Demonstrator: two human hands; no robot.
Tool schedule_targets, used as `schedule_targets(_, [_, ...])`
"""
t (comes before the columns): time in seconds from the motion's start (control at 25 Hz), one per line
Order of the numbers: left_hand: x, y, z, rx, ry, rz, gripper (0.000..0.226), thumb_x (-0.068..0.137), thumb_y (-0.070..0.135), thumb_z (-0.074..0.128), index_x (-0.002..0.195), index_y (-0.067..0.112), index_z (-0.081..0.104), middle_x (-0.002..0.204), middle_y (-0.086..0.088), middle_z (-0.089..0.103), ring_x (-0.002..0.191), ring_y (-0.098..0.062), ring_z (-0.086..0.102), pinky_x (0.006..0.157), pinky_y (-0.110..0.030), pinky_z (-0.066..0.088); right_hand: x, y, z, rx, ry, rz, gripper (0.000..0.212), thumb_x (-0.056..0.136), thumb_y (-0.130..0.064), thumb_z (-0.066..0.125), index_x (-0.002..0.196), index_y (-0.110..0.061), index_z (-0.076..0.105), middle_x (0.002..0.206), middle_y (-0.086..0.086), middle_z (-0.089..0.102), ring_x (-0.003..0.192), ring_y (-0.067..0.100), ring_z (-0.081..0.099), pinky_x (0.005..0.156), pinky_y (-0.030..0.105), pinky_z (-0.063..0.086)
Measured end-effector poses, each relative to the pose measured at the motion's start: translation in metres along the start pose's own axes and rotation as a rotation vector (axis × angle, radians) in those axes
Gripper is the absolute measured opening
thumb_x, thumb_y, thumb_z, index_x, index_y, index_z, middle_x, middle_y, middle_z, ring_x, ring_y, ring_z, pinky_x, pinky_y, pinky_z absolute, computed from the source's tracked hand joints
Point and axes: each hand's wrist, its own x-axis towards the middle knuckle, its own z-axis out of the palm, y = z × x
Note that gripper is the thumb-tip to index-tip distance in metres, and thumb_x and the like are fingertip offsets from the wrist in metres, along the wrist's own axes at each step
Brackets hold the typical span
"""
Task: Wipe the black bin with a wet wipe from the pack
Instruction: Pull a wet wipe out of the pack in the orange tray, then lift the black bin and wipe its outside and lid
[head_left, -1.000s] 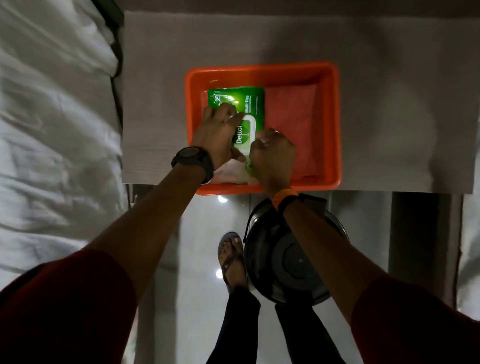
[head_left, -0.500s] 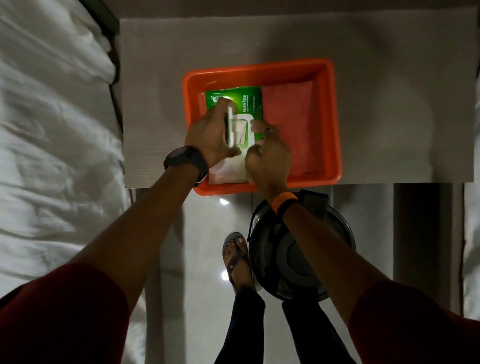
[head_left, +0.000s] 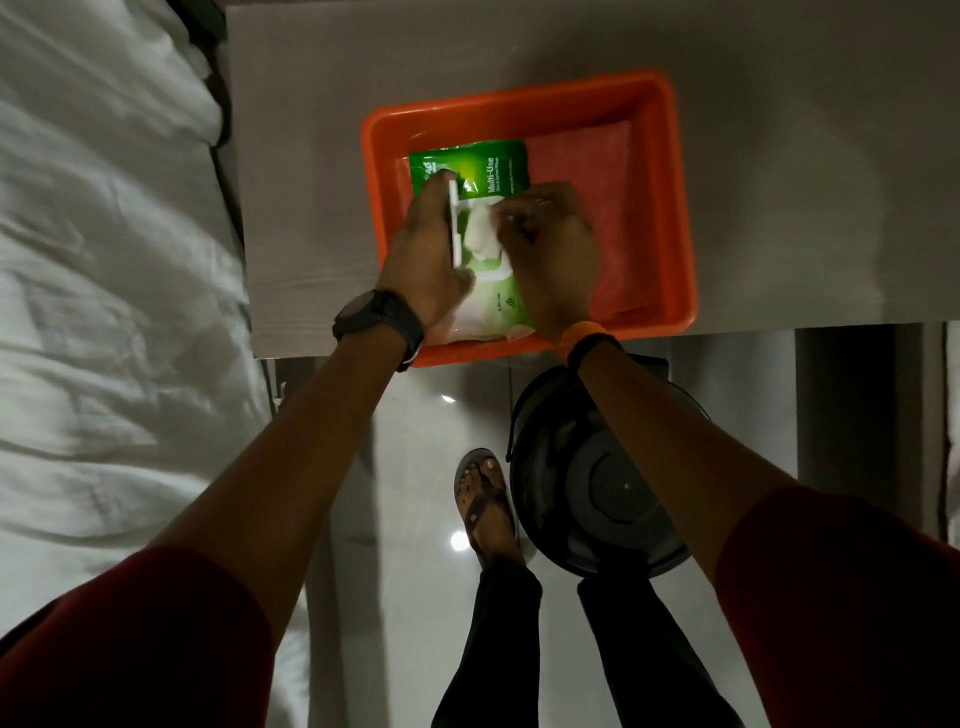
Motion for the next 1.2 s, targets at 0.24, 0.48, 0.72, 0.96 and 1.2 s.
schedule_targets(0.24, [-0.019, 0.003, 0.028, 0.555, -0.187, 0.184, 0.064, 0.098, 0.011, 0.048, 0.154, 0.002, 0.017, 0.165, -0.02, 0.008, 0.153, -0.041, 0.003, 0.125, -0.047, 0.018, -0.03, 0.005, -0.059, 0.518, 0.244, 0.4, 0.011, 0.087, -0.011, 0.065, 0.097, -0.015, 0.068, 0.087, 0.0, 0.073, 0.077, 0.015, 0.073, 0.065, 0.041, 0.064])
schedule_targets(0.48, [-0.014, 0.036, 0.023, 0.755, -0.247, 0.062, 0.057, 0.093, 0.017, 0.045, 0.148, 0.004, 0.034, 0.162, -0.02, 0.021, 0.149, -0.044, 0.017, 0.118, -0.054, 0.026, -0.077, 0.015, -0.111, 0.727, 0.04, 0.499, 0.028, 0.088, 0.003, 0.054, 0.109, -0.008, 0.069, 0.102, 0.003, 0.07, 0.082, 0.01, 0.067, 0.062, 0.025, 0.057])
schedule_targets(0.72, [-0.067, 0.109, 0.081, -0.32, -0.062, 0.249, 0.031, 0.094, 0.013, 0.051, 0.119, 0.007, 0.069, 0.114, -0.006, 0.072, 0.102, -0.014, 0.066, 0.096, -0.026, 0.05, -0.117, 0.061, -0.168, 0.929, -0.122, 0.565, 0.017, 0.092, -0.014, 0.062, 0.106, -0.015, 0.071, 0.09, 0.003, 0.069, 0.084, 0.018, 0.064, 0.072, 0.03, 0.057])
schedule_targets(0.96, [-0.101, 0.145, 0.162, -0.665, -0.384, 0.069, 0.029, 0.096, 0.005, 0.058, 0.125, 0.004, 0.061, 0.114, -0.008, 0.069, 0.103, -0.015, 0.067, 0.082, -0.023, 0.06, -0.133, 0.13, -0.223, 1.188, -0.088, 0.842, 0.017, 0.094, -0.017, 0.044, 0.085, -0.015, 0.059, 0.088, 0.007, 0.066, 0.082, 0.022, 0.064, 0.064, 0.031, 0.054])
schedule_targets(1.2, [-0.111, 0.166, 0.222, -0.511, -0.4, 0.048, 0.021, 0.083, 0.004, 0.074, 0.104, 0.006, 0.072, 0.094, -0.013, 0.074, 0.082, -0.016, 0.071, 0.073, -0.029, 0.06, -0.143, 0.185, -0.248, 1.255, -0.158, 0.826, 0.021, 0.097, -0.017, 0.044, 0.11, -0.012, 0.059, 0.096, 0.012, 0.064, 0.081, 0.024, 0.065, 0.061, 0.03, 0.055])
